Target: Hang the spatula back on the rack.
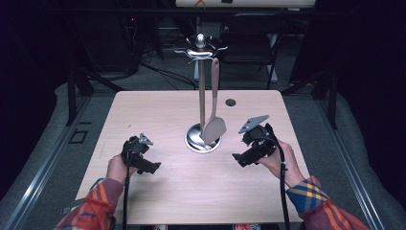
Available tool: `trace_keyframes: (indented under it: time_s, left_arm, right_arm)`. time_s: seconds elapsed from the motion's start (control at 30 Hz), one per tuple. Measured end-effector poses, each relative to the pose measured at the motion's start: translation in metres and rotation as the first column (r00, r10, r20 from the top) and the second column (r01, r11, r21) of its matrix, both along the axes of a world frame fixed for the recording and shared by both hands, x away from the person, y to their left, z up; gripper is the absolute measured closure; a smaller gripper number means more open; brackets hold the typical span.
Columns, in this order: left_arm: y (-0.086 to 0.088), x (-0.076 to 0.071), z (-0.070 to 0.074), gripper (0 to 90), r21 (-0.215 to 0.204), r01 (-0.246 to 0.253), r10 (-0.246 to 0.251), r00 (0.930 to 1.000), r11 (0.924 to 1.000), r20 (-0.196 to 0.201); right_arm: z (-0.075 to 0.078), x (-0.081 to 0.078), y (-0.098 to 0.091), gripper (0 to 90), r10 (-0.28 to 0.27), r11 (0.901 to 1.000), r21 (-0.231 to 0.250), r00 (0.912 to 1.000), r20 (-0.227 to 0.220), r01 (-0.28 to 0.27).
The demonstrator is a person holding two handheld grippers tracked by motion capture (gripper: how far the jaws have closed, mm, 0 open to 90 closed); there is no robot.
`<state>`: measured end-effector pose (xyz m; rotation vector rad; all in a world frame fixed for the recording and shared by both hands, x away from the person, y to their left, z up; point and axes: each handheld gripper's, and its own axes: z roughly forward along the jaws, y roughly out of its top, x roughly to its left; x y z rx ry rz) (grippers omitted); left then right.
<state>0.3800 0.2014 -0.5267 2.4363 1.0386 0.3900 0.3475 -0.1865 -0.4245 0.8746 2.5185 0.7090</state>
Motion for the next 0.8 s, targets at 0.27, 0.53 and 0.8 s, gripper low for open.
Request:
trace_keyframes:
  time_s: [0.27,0.53,0.8]
  left_arm:
    - [-0.001,0.0,-0.001,1.8,0.003,0.007,-0.007,1.0,1.0,-0.002]
    - [-0.003,0.0,-0.002,1.9,0.011,0.026,-0.026,0.9996,0.9996,-0.012]
    - [-0.006,0.002,-0.004,1.8,0.021,0.04,-0.039,0.9989,0.999,-0.026]
  right_arm:
    - [-0.036,-0.008,-0.018,2.0,-0.033,0.9983,-0.05,0.9985,-0.043,0.031]
    - [-0.074,-0.022,-0.03,2.0,-0.063,0.9856,-0.163,0.9921,-0.108,0.045]
    - [-0.089,-0.019,-0.032,1.7,-0.058,0.9726,-0.231,0.9902,-0.127,0.028]
